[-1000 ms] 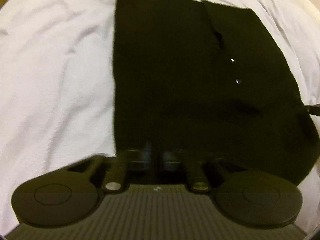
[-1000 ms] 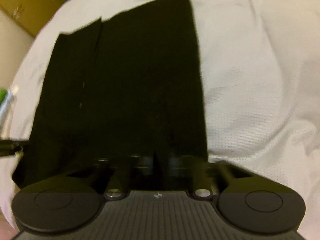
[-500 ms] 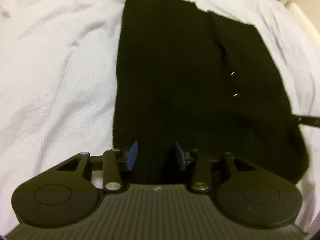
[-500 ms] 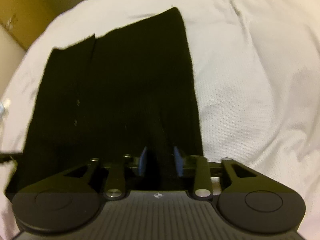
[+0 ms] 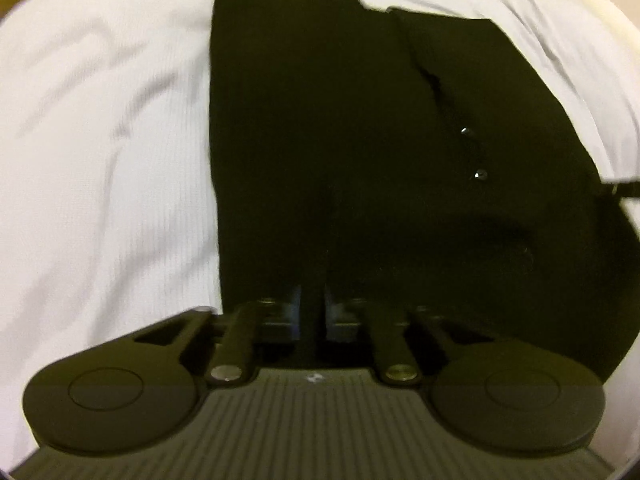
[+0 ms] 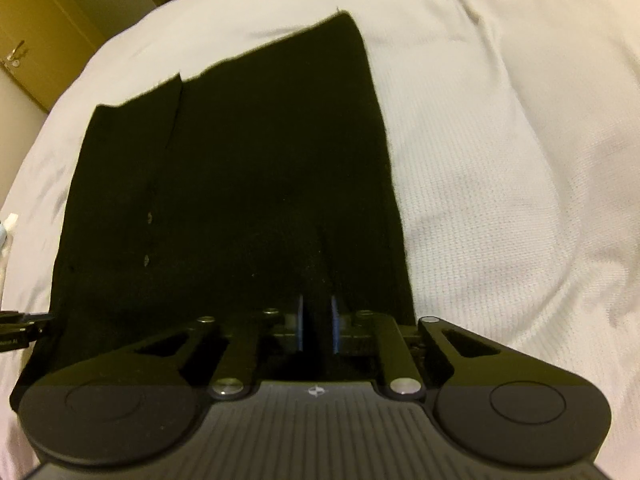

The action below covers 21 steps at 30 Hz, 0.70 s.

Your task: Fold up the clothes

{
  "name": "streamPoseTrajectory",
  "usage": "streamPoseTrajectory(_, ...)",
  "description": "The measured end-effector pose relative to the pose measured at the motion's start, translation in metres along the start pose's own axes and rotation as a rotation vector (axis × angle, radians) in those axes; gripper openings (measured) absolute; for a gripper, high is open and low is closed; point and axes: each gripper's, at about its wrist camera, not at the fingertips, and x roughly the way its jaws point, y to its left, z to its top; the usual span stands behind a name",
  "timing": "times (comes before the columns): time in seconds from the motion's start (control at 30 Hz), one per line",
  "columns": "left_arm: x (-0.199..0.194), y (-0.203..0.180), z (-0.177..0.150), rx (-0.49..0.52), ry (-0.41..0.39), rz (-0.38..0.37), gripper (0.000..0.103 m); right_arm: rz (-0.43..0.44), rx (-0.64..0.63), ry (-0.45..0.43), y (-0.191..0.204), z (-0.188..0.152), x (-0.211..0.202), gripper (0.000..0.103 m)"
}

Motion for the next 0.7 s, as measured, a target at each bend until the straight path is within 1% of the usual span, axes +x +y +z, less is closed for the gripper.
streamPoseTrajectory(0.1, -0.009, 0.009, -0.001, -0.077, -0.06, 0.015, 0.008, -0.029, -0.051, -0.104, 0.013, -0.001, -0.016, 0.008)
streamPoseTrajectory(0.17, 0.001, 0.008, -0.004, -0.079, -0.036, 0.033, 0.01, -0.068, -0.051, -0.121, 0.017, -0.004, -0.013, 0.008)
streamPoseTrajectory(0.2, 0.009, 0.003, -0.007, -0.046, -0.015, 0.055, 0.011, -0.095, -0.053, -0.103, 0.017, -0.006, -0.005, 0.008)
streamPoseTrajectory(0.27, 0.013, -0.006, -0.01, 0.019, -0.006, 0.097, 0.015, -0.14, -0.055, -0.04, 0.016, -0.011, 0.014, 0.01)
streamPoseTrajectory(0.3, 0.009, -0.008, -0.009, 0.017, -0.004, 0.109, 0.017, -0.157, -0.054, -0.014, 0.016, -0.012, 0.022, 0.011)
streamPoseTrajectory(0.33, 0.004, -0.008, -0.007, 0.012, -0.002, 0.12, 0.02, -0.165, -0.054, -0.007, 0.019, -0.01, 0.023, 0.013)
streamPoseTrajectory(0.37, -0.004, -0.005, -0.007, -0.014, -0.011, 0.12, 0.02, -0.178, -0.054, -0.009, 0.022, -0.006, 0.02, 0.025)
streamPoseTrajectory(0.4, -0.012, -0.002, -0.006, -0.042, -0.021, 0.118, 0.02, -0.19, -0.054, -0.018, 0.025, -0.003, 0.016, 0.031)
streamPoseTrajectory(0.43, -0.02, -0.001, -0.005, -0.066, -0.037, 0.108, 0.017, -0.202, -0.054, -0.041, 0.027, 0.0, 0.008, 0.04)
streamPoseTrajectory(0.47, -0.028, 0.0, -0.004, -0.089, -0.053, 0.096, 0.016, -0.22, -0.055, -0.067, 0.03, 0.002, 0.0, 0.043)
streamPoseTrajectory(0.5, -0.034, -0.002, -0.003, -0.095, -0.06, 0.06, 0.016, -0.229, -0.056, -0.092, 0.031, 0.004, -0.009, 0.043)
streamPoseTrajectory(0.53, -0.035, -0.006, -0.002, -0.082, -0.064, 0.032, 0.017, -0.216, -0.055, -0.117, 0.03, 0.004, -0.017, 0.043)
streamPoseTrajectory(0.6, -0.041, -0.014, -0.013, -0.027, -0.071, 0.004, 0.017, -0.164, -0.053, -0.147, 0.033, 0.006, -0.02, 0.043)
streamPoseTrajectory(0.67, -0.021, -0.022, -0.016, 0.013, -0.042, 0.008, 0.02, -0.12, -0.065, -0.133, 0.036, 0.005, -0.01, 0.042)
streamPoseTrajectory(0.7, -0.008, -0.022, -0.018, 0.015, -0.015, 0.027, 0.02, -0.108, -0.07, -0.113, 0.037, 0.005, 0.0, 0.041)
